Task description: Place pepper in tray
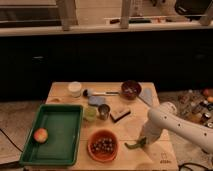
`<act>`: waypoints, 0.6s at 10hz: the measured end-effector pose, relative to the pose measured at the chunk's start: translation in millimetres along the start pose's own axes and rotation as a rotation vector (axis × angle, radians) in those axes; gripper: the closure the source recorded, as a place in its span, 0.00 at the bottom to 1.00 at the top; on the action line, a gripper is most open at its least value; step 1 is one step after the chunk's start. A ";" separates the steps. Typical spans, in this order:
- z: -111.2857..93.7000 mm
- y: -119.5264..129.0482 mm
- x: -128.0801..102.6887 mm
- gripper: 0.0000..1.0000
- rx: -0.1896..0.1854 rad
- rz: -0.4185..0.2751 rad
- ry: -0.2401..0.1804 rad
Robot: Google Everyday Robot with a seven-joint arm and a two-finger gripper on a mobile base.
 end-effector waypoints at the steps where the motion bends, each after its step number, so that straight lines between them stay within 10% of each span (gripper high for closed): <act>1: -0.3 0.6 0.0 1.00 -0.002 0.001 -0.001; 6: -26.9 8.1 15.9 1.00 0.035 0.021 0.009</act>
